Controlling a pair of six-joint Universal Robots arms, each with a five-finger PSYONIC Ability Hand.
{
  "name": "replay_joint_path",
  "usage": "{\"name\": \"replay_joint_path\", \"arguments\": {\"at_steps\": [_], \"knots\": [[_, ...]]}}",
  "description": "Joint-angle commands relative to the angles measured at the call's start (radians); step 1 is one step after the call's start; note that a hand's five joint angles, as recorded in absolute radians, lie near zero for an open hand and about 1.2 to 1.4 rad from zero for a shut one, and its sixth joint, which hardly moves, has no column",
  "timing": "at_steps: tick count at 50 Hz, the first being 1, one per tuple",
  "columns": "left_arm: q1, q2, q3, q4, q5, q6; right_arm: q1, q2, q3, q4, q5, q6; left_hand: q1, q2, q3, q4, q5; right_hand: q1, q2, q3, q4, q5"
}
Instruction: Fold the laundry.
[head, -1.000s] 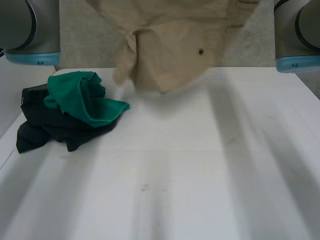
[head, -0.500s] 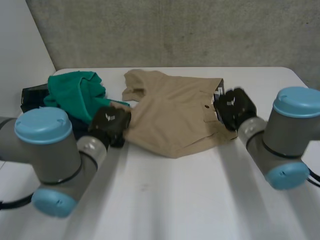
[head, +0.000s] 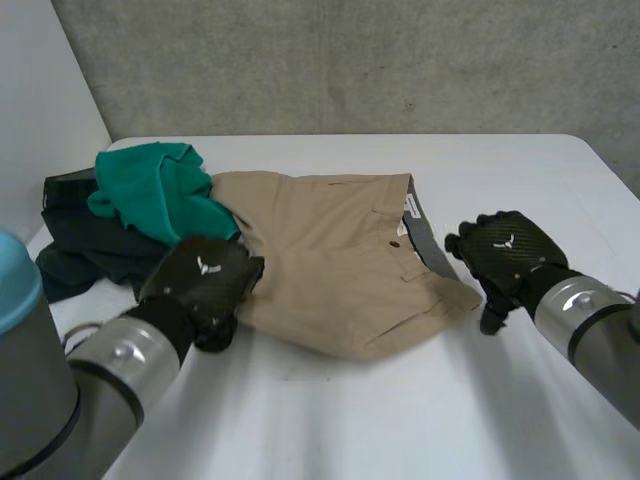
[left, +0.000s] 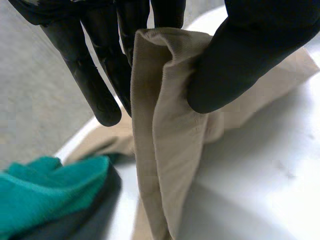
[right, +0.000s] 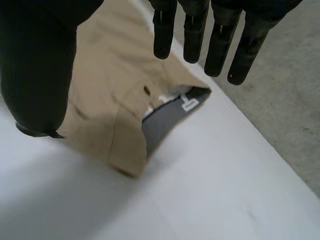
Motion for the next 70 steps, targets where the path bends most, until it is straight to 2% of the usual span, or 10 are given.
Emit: {"name": "replay_joint_path", "arguments": {"at_steps": [1, 13, 22, 25, 26, 35, 45, 49, 56, 70], "knots": [[0.004, -0.023, 0.097, 0.026, 0.001, -0.015, 0.010, 0.123, 0.007, -0.085, -0.038, 0.269, 0.251, 0.198, 0.204, 0.194, 0.223, 0.009, -0.053, -0.030, -0.021, -0.021], [0.004, -0.069, 0.250, 0.024, -0.002, -0.070, 0.016, 0.261, -0.030, -0.189, -0.075, 0.269, 0.251, 0.198, 0.204, 0.194, 0.223, 0.053, -0.009, 0.014, 0.023, 0.023], [0.009, -0.068, 0.258, 0.023, -0.002, -0.081, 0.026, 0.402, -0.122, -0.252, -0.061, 0.266, 0.251, 0.198, 0.204, 0.194, 0.223, 0.311, 0.249, 0.272, 0.281, 0.281], [0.011, -0.066, 0.258, 0.024, -0.002, -0.100, 0.028, 0.428, -0.148, -0.253, -0.054, 0.255, 0.251, 0.198, 0.204, 0.194, 0.223, 0.648, 0.586, 0.609, 0.618, 0.618], [0.011, -0.066, 0.258, 0.024, -0.002, -0.103, 0.026, 0.430, -0.157, -0.256, -0.043, 0.250, 0.251, 0.198, 0.204, 0.194, 0.223, 1.079, 1.017, 1.040, 1.049, 1.049], [0.047, -0.059, 0.207, 0.011, 0.003, -0.109, 0.013, 0.254, -0.135, -0.237, 0.015, 0.198, 0.251, 0.198, 0.204, 0.194, 0.223, 1.094, 1.032, 1.056, 1.064, 1.064], [0.037, -0.020, 0.077, -0.137, 0.016, -0.104, -0.141, -0.116, -0.074, 0.379, 0.006, -0.407, 0.251, 0.198, 0.204, 0.194, 0.223, 1.094, 1.032, 1.056, 1.064, 1.064], [0.018, -0.011, 0.043, -0.215, 0.042, -0.109, -0.156, -0.174, -0.053, 0.536, -0.009, -0.468, 0.251, 0.198, 0.204, 0.194, 0.223, 1.094, 1.032, 1.056, 1.064, 1.064], [-0.049, -0.005, 0.006, -0.295, 0.087, -0.112, -0.161, -0.196, -0.020, 0.577, -0.020, -0.475, 0.251, 0.198, 0.204, 0.194, 0.223, 1.094, 1.032, 1.056, 1.064, 1.064], [0.034, -0.226, 0.195, 0.021, 0.084, -0.100, -0.150, 0.058, -0.143, 0.411, 0.040, -0.373, 0.251, 0.198, 0.204, 0.194, 0.223, 1.094, 1.032, 1.056, 1.064, 1.064]]}}
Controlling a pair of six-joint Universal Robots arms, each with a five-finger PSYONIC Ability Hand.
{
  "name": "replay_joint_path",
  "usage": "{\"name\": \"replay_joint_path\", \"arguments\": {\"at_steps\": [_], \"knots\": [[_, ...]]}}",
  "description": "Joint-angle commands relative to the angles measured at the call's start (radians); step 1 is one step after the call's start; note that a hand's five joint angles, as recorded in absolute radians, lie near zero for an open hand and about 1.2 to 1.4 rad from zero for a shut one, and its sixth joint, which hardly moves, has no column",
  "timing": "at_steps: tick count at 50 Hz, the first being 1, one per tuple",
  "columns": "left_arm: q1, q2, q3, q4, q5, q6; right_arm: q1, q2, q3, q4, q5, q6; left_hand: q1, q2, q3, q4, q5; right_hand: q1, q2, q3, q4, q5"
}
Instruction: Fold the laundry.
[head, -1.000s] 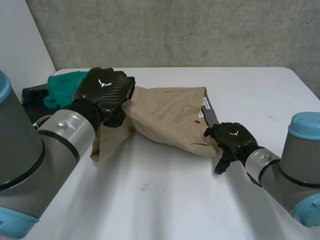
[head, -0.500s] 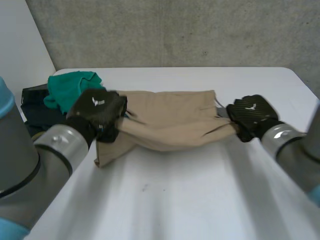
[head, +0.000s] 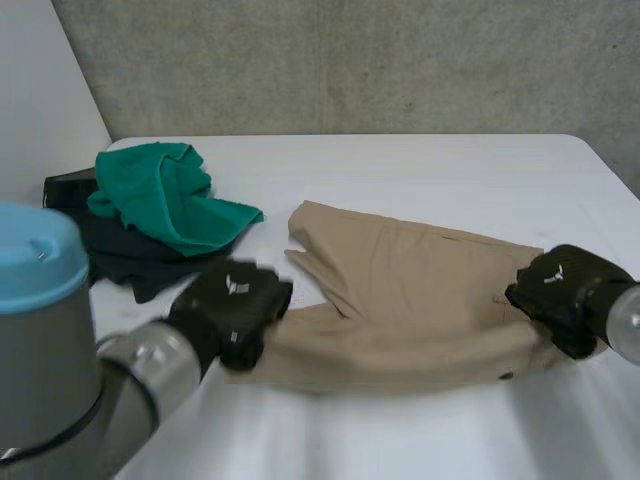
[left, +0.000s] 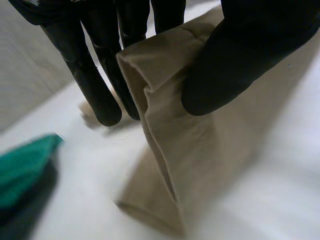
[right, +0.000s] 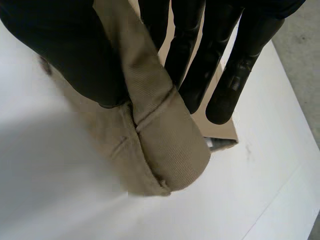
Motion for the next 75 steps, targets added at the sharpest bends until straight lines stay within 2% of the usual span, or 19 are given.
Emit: {"name": "replay_joint_path", "arguments": {"at_steps": [1, 5, 8, 9, 10, 15, 20, 23, 27, 35, 36, 43, 62, 67, 75], "knots": [[0.064, -0.156, 0.121, 0.148, -0.002, 0.000, 0.005, 0.148, -0.075, -0.045, 0.064, 0.075, 0.251, 0.198, 0.204, 0.194, 0.223, 0.414, 0.218, 0.207, 0.204, 0.235], [0.056, -0.177, 0.121, 0.105, 0.006, -0.003, 0.007, 0.144, -0.043, -0.045, 0.067, 0.074, 0.251, 0.198, 0.204, 0.194, 0.223, 0.414, 0.218, 0.207, 0.204, 0.235], [0.055, -0.177, 0.109, 0.082, 0.005, -0.001, 0.005, 0.113, -0.009, -0.051, 0.061, 0.071, -0.345, -0.398, -0.393, -0.403, -0.374, 0.414, 0.218, 0.207, 0.204, 0.235], [0.056, -0.167, 0.103, 0.077, 0.003, -0.001, 0.005, 0.102, 0.000, -0.051, 0.059, 0.069, -0.646, -0.700, -0.694, -0.704, -0.675, 0.414, 0.218, 0.207, 0.204, 0.235], [0.059, -0.164, 0.103, 0.077, 0.003, -0.006, 0.005, 0.092, 0.011, -0.051, 0.058, 0.066, -0.681, -0.735, -0.729, -0.739, -0.710, 0.414, 0.218, 0.207, 0.204, 0.235], [0.091, -0.125, 0.103, 0.088, 0.001, -0.013, 0.004, 0.006, 0.093, -0.059, 0.012, -0.012, -0.670, -0.723, -0.718, -0.728, -0.699, 0.414, 0.218, 0.207, 0.204, 0.235], [0.177, -0.079, 0.119, 0.105, 0.009, -0.013, -0.009, -0.126, 0.225, -0.125, -0.099, -0.161, -0.676, -0.729, -0.724, -0.734, -0.705, 0.414, 0.218, 0.207, 0.204, 0.235], [0.210, -0.082, 0.138, 0.174, 0.014, -0.010, -0.012, -0.177, 0.278, -0.169, -0.146, -0.210, -0.685, -0.738, -0.732, -0.742, -0.713, 0.414, 0.218, 0.207, 0.204, 0.235], [0.208, -0.145, 0.169, 0.266, 0.031, -0.001, -0.051, -0.226, 0.339, -0.227, -0.208, -0.257, -0.679, -0.732, -0.727, -0.737, -0.708, 0.414, 0.218, 0.207, 0.204, 0.235], [0.210, -0.403, 0.326, 0.295, 0.156, 0.005, -0.104, -0.229, 0.337, -0.238, -0.216, -0.244, -0.568, -0.621, -0.615, -0.625, -0.596, 0.414, 0.218, 0.207, 0.204, 0.235], [0.207, -0.448, 0.354, 0.296, 0.193, 0.007, -0.104, -0.229, 0.337, -0.238, -0.216, -0.244, -0.530, -0.583, -0.577, -0.587, -0.558, 0.414, 0.218, 0.207, 0.204, 0.235], [0.210, -0.588, 0.443, 0.310, 0.310, 0.008, -0.102, -0.227, 0.334, -0.241, -0.216, -0.241, -0.353, -0.406, -0.401, -0.411, -0.382, 0.414, 0.218, 0.207, 0.204, 0.235], [0.208, -0.742, 0.586, 0.376, 0.325, 0.010, -0.107, -0.224, 0.341, -0.241, -0.212, -0.198, -0.332, -0.386, -0.380, -0.390, -0.361, 0.414, 0.218, 0.207, 0.204, 0.235], [0.205, -0.771, 0.609, 0.375, 0.324, 0.040, -0.108, -0.224, 0.344, -0.241, -0.212, -0.198, -0.242, -0.295, -0.289, -0.299, -0.270, 0.414, 0.218, 0.207, 0.204, 0.235], [0.197, -0.795, 0.618, 0.375, 0.316, 0.092, -0.110, -0.223, 0.347, -0.241, -0.211, -0.198, -0.221, -0.274, -0.269, -0.279, -0.250, 0.414, 0.218, 0.207, 0.204, 0.235]]}}
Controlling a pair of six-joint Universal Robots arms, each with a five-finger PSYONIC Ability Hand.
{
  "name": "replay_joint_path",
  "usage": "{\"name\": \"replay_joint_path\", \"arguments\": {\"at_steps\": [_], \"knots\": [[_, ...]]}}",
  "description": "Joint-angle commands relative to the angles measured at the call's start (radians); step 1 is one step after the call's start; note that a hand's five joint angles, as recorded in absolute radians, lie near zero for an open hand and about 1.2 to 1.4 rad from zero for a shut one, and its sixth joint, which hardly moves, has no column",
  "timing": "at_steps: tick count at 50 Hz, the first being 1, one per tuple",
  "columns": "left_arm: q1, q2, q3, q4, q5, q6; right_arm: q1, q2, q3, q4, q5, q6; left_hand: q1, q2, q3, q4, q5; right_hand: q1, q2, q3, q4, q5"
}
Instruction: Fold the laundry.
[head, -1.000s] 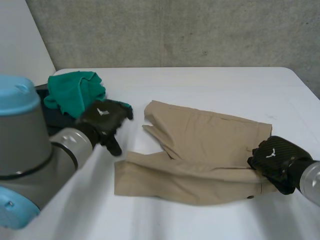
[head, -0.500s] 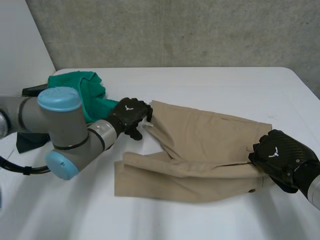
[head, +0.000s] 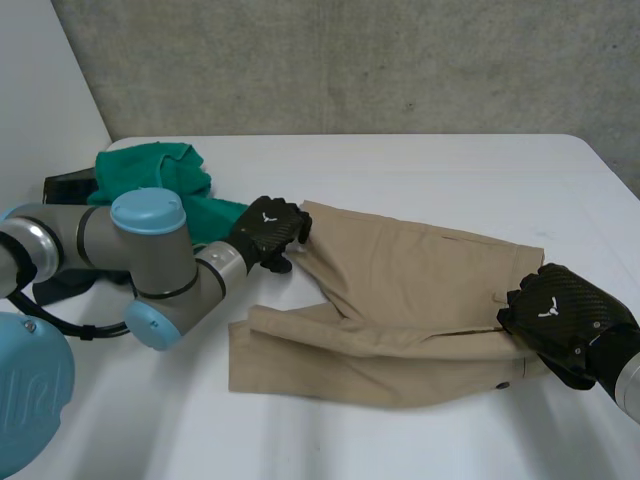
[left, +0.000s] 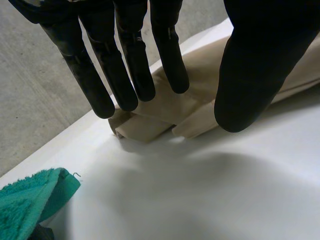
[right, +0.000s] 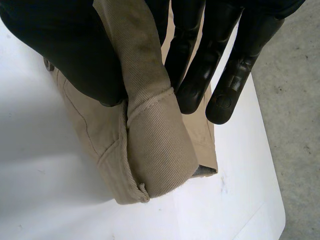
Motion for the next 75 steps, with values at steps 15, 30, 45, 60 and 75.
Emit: {"name": "replay_joint_path", "arguments": {"at_steps": [15, 30, 45, 60, 75], "knots": [[-0.018, -0.080, 0.072, 0.001, -0.009, 0.044, -0.010, 0.000, 0.011, 0.000, 0.000, 0.001, 0.131, 0.134, 0.134, 0.135, 0.142, 0.414, 0.218, 0.207, 0.204, 0.225], [-0.049, -0.112, 0.113, 0.004, -0.107, 0.077, -0.016, 0.001, 0.027, 0.000, 0.000, 0.001, 0.610, 0.612, 0.613, 0.613, 0.620, 0.414, 0.218, 0.207, 0.204, 0.225], [-0.102, 0.186, -0.227, -0.007, -0.368, 0.404, -0.012, -0.002, 0.004, 0.000, -0.002, 0.036, 0.610, 0.612, 0.613, 0.613, 0.620, 0.414, 0.218, 0.207, 0.204, 0.225], [-0.135, 0.250, -0.270, -0.054, -0.428, 0.383, -0.002, 0.003, -0.001, 0.000, -0.002, 0.061, -0.432, -0.430, -0.429, -0.429, -0.422, 0.414, 0.218, 0.207, 0.204, 0.225], [-0.164, 0.488, -0.385, -0.414, -0.291, -0.002, -0.013, 0.003, 0.002, -0.003, -0.002, 0.063, -0.233, -0.231, -0.230, -0.229, -0.222, 0.414, 0.218, 0.207, 0.204, 0.225]]}}
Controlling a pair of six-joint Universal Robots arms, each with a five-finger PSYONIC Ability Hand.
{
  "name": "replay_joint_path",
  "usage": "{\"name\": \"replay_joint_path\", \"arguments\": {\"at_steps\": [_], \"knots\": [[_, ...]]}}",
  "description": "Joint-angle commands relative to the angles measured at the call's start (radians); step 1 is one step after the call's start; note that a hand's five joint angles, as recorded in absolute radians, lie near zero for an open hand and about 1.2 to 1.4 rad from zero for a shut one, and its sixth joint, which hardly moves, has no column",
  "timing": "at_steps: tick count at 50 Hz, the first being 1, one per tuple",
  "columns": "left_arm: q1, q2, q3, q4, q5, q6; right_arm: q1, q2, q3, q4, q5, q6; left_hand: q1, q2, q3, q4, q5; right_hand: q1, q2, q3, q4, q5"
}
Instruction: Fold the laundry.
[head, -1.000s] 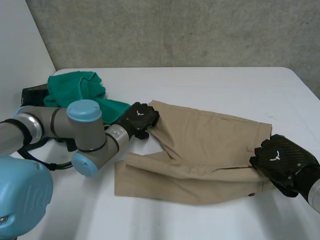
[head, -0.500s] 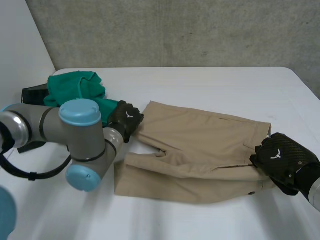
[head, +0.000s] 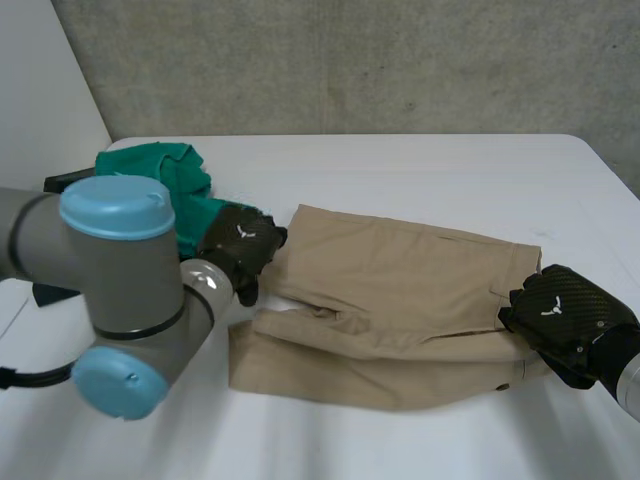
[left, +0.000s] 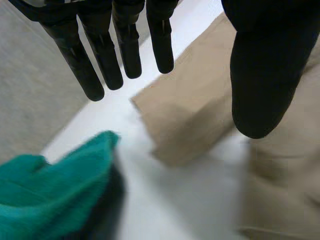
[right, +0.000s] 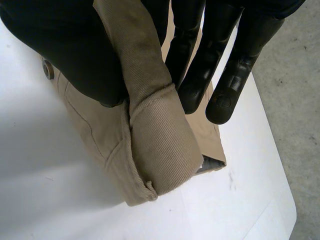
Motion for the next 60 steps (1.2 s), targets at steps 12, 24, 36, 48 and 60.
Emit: {"name": "replay_joint_path", "arguments": {"at_steps": [12, 24, 36, 48, 60], "knots": [[-0.011, -0.112, 0.042, -0.146, 0.129, -0.134, 0.001, 0.008, -0.011, -0.022, 0.005, 0.007, 0.941, 0.942, 0.942, 0.941, 0.938, 0.414, 0.218, 0.207, 0.204, 0.225], [-0.013, -0.142, 0.245, 0.238, 0.106, -0.113, 0.067, 0.300, -0.293, -0.071, 0.093, 0.280, 0.941, 0.942, 0.942, 0.941, 0.938, 0.414, 0.218, 0.207, 0.204, 0.225], [-0.017, -0.551, 0.662, 0.339, 0.121, 0.144, 0.216, 0.784, -0.851, -0.112, 0.460, 0.339, 0.941, 0.942, 0.942, 0.941, 0.938, 0.414, 0.218, 0.207, 0.204, 0.225], [-0.011, -0.731, 0.880, 0.400, 0.155, 0.142, 0.228, 1.037, -1.147, -0.224, 0.580, 0.425, 0.582, 0.584, 0.583, 0.582, 0.579, -0.808, -1.004, -1.015, -1.018, -0.996], [-0.016, -0.420, 0.540, 0.443, 0.082, 0.026, 0.258, 0.734, -0.948, -0.221, 0.560, 0.589, -0.281, -0.279, -0.280, -0.281, -0.284, -0.808, -1.004, -1.015, -1.018, -0.996]]}}
